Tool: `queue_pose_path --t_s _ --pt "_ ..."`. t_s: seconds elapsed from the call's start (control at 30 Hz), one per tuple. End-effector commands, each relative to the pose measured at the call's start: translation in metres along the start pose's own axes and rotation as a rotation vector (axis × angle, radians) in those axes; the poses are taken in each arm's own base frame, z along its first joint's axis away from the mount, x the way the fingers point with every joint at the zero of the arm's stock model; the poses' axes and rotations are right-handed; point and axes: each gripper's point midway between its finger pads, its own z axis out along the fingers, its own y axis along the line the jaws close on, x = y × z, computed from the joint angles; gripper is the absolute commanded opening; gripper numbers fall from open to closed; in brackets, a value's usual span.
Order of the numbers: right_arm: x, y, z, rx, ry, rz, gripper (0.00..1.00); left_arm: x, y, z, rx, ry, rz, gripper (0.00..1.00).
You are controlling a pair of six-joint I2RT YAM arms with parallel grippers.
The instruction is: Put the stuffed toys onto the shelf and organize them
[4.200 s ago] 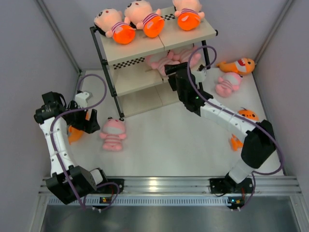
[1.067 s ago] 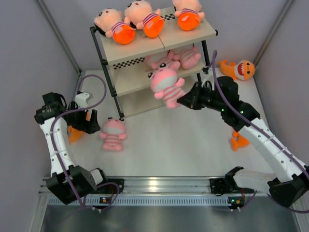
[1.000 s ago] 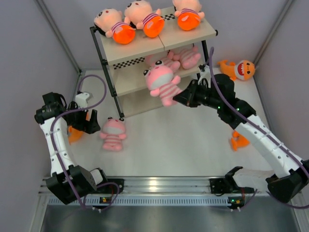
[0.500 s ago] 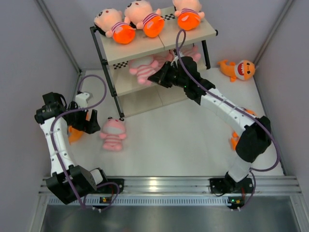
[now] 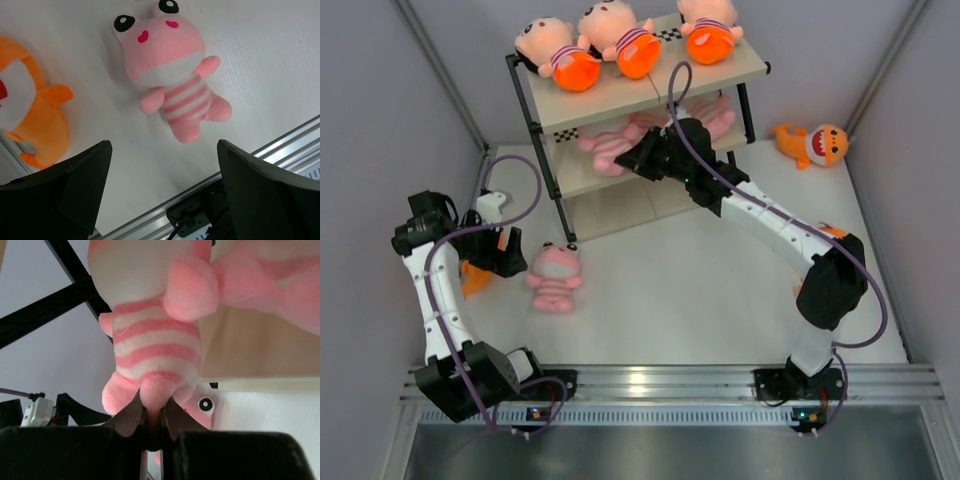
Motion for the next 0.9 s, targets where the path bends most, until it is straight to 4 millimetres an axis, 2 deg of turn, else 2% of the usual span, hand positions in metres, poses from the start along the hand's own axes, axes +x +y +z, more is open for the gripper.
queue_pose_path --t_s 0.0,0.07,0.1,0.17,0.2,0.37,0.5,0.67,0.83,0.87 --pt "-0.014 0.061 -0.029 -0.11 -0.083 -0.096 0.0 0.001 -0.002 0.003 0.03 -0.003 0.012 0.92" --pt "-0.004 0.071 -0.032 -0.126 -0.066 -0.137 0.0 0.001 -0.003 0.004 0.034 -0.004 0.009 0.92" --pt "0.006 0.08 -0.032 -0.147 -0.047 -0.142 0.0 0.002 -0.003 0.004 0.033 -0.001 0.009 0.92" --pt "0.013 0.084 -0.029 -0.168 -0.042 -0.127 0.0 0.002 -0.003 0.004 0.033 0.0 0.01 0.92" --pt "0.02 0.083 -0.025 -0.164 -0.031 -0.109 0.0 0.003 -0.002 0.005 0.031 0.002 0.01 0.92" --pt "0.022 0.063 -0.006 -0.112 -0.046 -0.08 0.0 0.004 -0.002 0.003 0.017 0.01 0.014 0.92" --pt "0.008 0.046 0.007 -0.076 -0.086 -0.035 0.0 0.005 -0.002 0.002 0.011 0.013 0.014 0.92" --pt "-0.01 0.024 0.012 -0.026 -0.13 0.004 0.0 0.004 -0.001 0.001 0.008 0.01 0.014 0.92" --pt "-0.03 -0.001 0.002 0.024 -0.173 0.034 0.0 0.004 0.0 0.0 -0.003 0.014 0.019 0.92" --pt "-0.034 -0.01 0.001 0.042 -0.18 0.042 0.0 0.004 0.001 -0.001 -0.006 0.013 0.022 0.92"
